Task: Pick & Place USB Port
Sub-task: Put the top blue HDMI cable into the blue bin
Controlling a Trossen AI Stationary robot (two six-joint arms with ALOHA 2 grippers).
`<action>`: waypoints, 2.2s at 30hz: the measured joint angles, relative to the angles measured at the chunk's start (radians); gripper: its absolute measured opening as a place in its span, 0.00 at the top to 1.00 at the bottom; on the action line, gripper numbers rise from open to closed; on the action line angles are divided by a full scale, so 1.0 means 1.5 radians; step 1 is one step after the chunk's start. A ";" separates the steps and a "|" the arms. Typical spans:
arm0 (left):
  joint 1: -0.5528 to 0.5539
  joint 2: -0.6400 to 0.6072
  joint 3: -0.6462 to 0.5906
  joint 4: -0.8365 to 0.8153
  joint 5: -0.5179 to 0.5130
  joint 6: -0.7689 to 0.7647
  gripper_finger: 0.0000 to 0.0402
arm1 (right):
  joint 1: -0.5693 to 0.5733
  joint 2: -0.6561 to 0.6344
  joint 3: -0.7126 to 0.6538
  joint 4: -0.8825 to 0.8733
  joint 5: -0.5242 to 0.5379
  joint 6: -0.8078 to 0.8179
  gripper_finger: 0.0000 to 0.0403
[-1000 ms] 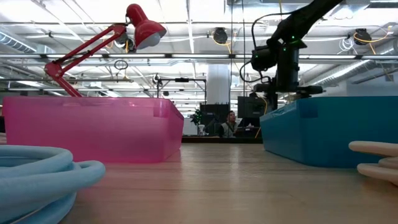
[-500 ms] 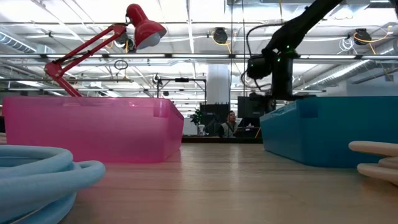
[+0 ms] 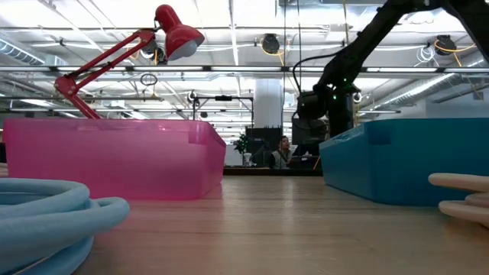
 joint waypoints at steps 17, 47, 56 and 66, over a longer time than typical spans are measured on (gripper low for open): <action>0.000 -0.005 0.001 -0.012 -0.030 -0.060 0.45 | 0.021 -0.041 -0.064 0.109 -0.025 -0.281 0.89; 0.050 -0.004 0.001 0.107 -0.035 -0.040 0.45 | 0.726 -0.454 -0.060 -0.035 -0.143 -0.476 0.89; 0.046 -0.004 0.000 0.143 -0.028 -0.050 0.45 | 0.788 -0.293 -0.096 0.024 -0.144 -0.499 0.89; 0.021 -0.004 0.000 0.183 -0.036 -0.060 0.45 | 0.815 -0.293 -0.159 0.081 -0.146 -0.453 0.87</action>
